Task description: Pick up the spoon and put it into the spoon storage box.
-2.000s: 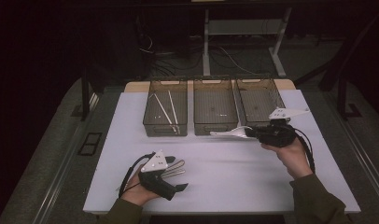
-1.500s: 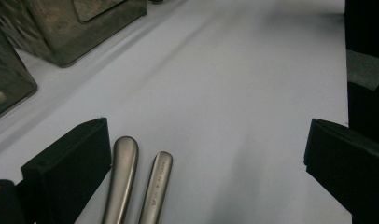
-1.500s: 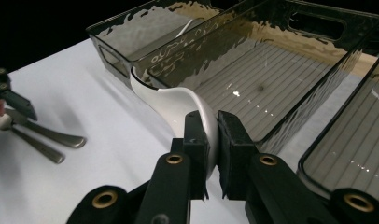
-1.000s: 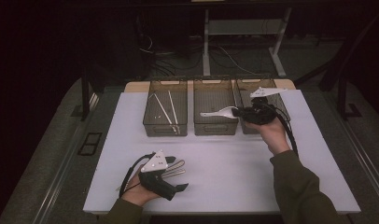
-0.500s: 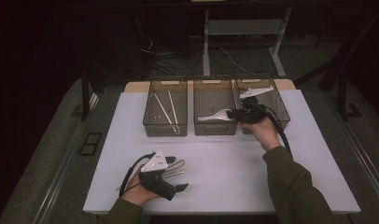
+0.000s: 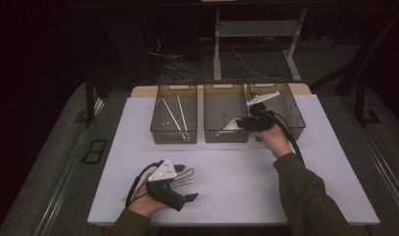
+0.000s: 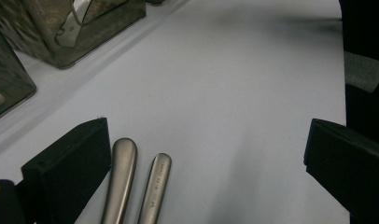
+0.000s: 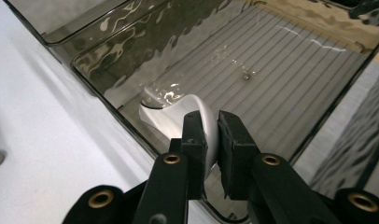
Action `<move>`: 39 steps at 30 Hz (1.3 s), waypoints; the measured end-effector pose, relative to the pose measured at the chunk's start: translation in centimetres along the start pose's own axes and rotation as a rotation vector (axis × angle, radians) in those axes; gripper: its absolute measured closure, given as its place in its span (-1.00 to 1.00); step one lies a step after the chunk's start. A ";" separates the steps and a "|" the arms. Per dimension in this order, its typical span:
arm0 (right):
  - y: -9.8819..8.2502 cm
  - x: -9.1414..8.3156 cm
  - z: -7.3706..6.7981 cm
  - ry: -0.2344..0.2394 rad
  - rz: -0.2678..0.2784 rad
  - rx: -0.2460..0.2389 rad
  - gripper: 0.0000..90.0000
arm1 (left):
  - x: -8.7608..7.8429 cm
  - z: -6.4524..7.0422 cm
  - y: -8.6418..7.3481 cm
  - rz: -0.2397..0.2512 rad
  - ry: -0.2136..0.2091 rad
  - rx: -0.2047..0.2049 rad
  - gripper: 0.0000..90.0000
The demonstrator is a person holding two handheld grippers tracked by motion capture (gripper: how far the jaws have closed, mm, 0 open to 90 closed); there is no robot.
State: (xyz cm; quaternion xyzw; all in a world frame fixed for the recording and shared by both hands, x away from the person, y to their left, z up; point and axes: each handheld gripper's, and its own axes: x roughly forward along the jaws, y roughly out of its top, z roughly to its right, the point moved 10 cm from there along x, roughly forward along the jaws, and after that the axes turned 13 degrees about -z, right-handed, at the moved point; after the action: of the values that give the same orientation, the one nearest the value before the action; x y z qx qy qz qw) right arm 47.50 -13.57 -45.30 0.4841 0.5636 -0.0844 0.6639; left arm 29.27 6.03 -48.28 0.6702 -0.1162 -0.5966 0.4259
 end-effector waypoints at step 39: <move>-4.5 -6.3 -1.3 0.074 0.161 0.021 -0.31 | 0.0 -0.2 -0.2 -0.015 0.011 0.006 -1.00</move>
State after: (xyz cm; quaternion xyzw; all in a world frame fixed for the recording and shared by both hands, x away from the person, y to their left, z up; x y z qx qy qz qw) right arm 41.47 -17.71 -42.45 0.5375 0.5461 -0.0185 0.6423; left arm 29.36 6.21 -48.46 0.6755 -0.1107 -0.5959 0.4199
